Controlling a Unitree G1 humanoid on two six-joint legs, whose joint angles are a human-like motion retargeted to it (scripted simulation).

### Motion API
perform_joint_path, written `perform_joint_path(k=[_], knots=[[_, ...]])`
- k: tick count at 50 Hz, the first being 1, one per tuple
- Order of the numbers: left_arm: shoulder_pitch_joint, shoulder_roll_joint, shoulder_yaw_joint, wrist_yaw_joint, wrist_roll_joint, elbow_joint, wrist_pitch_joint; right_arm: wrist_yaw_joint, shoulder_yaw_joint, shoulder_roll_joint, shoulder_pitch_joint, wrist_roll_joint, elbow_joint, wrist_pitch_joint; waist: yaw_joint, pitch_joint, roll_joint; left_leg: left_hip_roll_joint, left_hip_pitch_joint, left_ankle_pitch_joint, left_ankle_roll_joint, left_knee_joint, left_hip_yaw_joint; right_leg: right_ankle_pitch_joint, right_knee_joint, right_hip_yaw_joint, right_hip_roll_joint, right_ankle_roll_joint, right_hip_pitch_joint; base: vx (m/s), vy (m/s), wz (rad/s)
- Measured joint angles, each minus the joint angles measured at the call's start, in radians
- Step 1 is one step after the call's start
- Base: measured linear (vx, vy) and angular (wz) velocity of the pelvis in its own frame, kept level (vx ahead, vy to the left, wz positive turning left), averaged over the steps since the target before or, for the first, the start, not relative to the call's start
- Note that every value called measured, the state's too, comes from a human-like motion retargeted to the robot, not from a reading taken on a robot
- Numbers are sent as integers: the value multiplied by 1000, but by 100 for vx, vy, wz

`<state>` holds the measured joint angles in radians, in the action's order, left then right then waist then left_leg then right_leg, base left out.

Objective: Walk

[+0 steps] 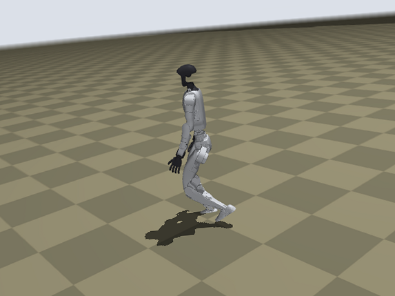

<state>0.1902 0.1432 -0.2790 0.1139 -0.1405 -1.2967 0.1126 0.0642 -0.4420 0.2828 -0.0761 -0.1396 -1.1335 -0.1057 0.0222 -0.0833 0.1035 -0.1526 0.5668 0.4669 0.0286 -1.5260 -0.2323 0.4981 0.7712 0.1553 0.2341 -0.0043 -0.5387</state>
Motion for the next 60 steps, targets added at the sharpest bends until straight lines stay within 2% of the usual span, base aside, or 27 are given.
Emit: perform_joint_path(k=[5, 10, 15, 18, 23, 25, 27, 29, 32, 34, 36, 38, 40, 42, 43, 45, 47, 50, 52, 57, 60], knots=[[-7, -14, 6, 14, -7, 26, -2, 32, 6, 7, 53, -11, -18, 14, 26, -23, -39, 88, 188, 54, -78, 82, 142, 29, -59, -101, -106, -6, 61, 21, -4, 163], [-42, -17, 25, 30, -23, 47, 3, 65, 24, 17, 137, 1, -17, 12, 54, -40, -78, 126, 289, 74, -95, 400, 244, 52, -137, -184, -178, -2, 138, 28, -2, 125], [-80, -13, 55, 25, -38, 32, -3, 81, 29, 21, 246, -9, -2, 1, 55, -82, -121, 107, 314, -22, -67, 878, 294, 67, -233, -257, -236, 1, 188, 34, 3, 99], [-112, -13, 71, 19, -43, 15, -8, 84, 25, 13, 289, -16, 17, -2, 64, -107, -128, 113, 348, -44, -57, 968, 311, 103, -184, -285, -246, -2, 182, 37, 8, 60], [-147, -6, 107, 1, -73, -15, -15, 75, 22, -21, 333, -12, 38, 1, 65, -151, -181, 74, 329, -144, -73, 1004, 351, 106, -85, -287, -304, 8, 191, 47, 10, 41], [-160, -1, 116, -6, -88, -24, -16, 65, 19, -38, 330, -9, 41, 5, 57, -161, -210, 40, 308, -172, -88, 983, 363, 72, -17, -269, -337, 28, 195, 52, 13, 52], [-169, 6, 125, -15, -104, -28, -17, 45, 16, -54, 318, -4, 37, 11, 38, -159, -246, -17, 262, -184, -107, 986, 370, -8, 82, -232, -375, 69, 196, 52, 13, 77], [-170, 18, 132, -28, -119, -28, -18, 14, 12, -68, 305, 3, 27, 18, 8, -139, -294, -98, 177, -194, -131, 1038, 374, -121, 212, -179, -423, 119, 195, 52, 11, 98], [-163, 29, 138, -42, -123, -19, -24, -35, 6, -77, 283, 15, 7, 29, -35, -130, -333, -187, 83, -186, -160, 1094, 357, -286, 430, -109, -460, 165, 125, 51, 8, 81], [-159, 34, 131, -42, -118, -7, -27, -52, 5, -81, 259, 20, -6, 34, -72, -136, -344, -227, 50, -153, -174, 1080, 342, -306, 561, -85, -477, 167, 59, 51, 5, 72], [-128, 49, 130, -41, -112, 4, -37, -70, 10, -78, 257, 28, -22, 38, -87, -121, -329, -232, -36, -142, -179, 1142, 310, -271, 636, -70, -468, 141, -10, 52, 4, 16], [-108, 56, 121, -36, -102, 15, -43, -75, 17, -76, 240, 34, -35, 41, -112, -113, -322, -246, -102, -120, -181, 1168, 285, -194, 676, -57, -479, 109, -85, 51, 2, 15], [-69, 66, 119, -31, -89, 25, -54, -78, 25, -67, 236, 42, -43, 46, -119, -87, -280, -217, -208, -106, -175, 1241, 243, -134, 642, -65, -446, 75, -146, 52, 0, 10], [-58, 66, 106, -24, -78, 40, -52, -74, 33, -66, 208, 45, -52, 51, -145, -81, -277, -230, -252, -71, -174, 1226, 224, -84, 583, -51, -452, 64, -213, 52, -2, 20], [-37, 69, 104, -22, -72, 46, -54, -76, 40, -61, 208, 48, -57, 55, -143, -63, -247, -203, -303, -59, -170, 1257, 203, -81, 520, -62, -421, 58, -229, 54, -4, 5], [-20, 70, 91, -20, -59, 60, -50, -78, 49, -60, 187, 53, -71, 63, -158, -51, -233, -198, -350, -24, -170, 1252, 178, -79, 408, -53, -401, 68, -275, 54, -5, 12], [4, 68, 80, -24, -46, 69, -43, -85, 65, -56, 181, 60, -92, 72, -150, -35, -190, -155, -410, 1, -167, 1288, 152, -112, 234, -57, -340, 87, -291, 54, -7, -5], [11, 58, 64, -33, -26, 83, -30, -96, 79, -60, 155, 62, -119, 80, -153, -37, -184, -154, -441, 51, -170, 1264, 135, -129, 42, -17, -300, 126, -336, 50, -9, 5], [25, 55, 59, -45, -10, 84, -26, -106, 99, -59, 156, 63, -139, 80, -137, -45, -141, -103, -451, 99, -165, 1237, 125, -172, -136, -29, -250, 133, -309, 52, -10, -9], [-22, 28, 51, -64, 13, 72, -28, -104, 125, -72, 118, 62, -159, 79, -132, -81, -147, -100, -446, 172, -152, 1039, 138, -189, -24, -8, -225, 118, -341, 50, -12, 17], [-53, 24, 51, -88, 20, 45, -34, -98, 138, -67, 115, 52, -161, 75, -127, -78, -101, -25, -441, 166, -110, 841, 135, -195, 36, -57, -178, 80, -281, 55, -11, 23]])
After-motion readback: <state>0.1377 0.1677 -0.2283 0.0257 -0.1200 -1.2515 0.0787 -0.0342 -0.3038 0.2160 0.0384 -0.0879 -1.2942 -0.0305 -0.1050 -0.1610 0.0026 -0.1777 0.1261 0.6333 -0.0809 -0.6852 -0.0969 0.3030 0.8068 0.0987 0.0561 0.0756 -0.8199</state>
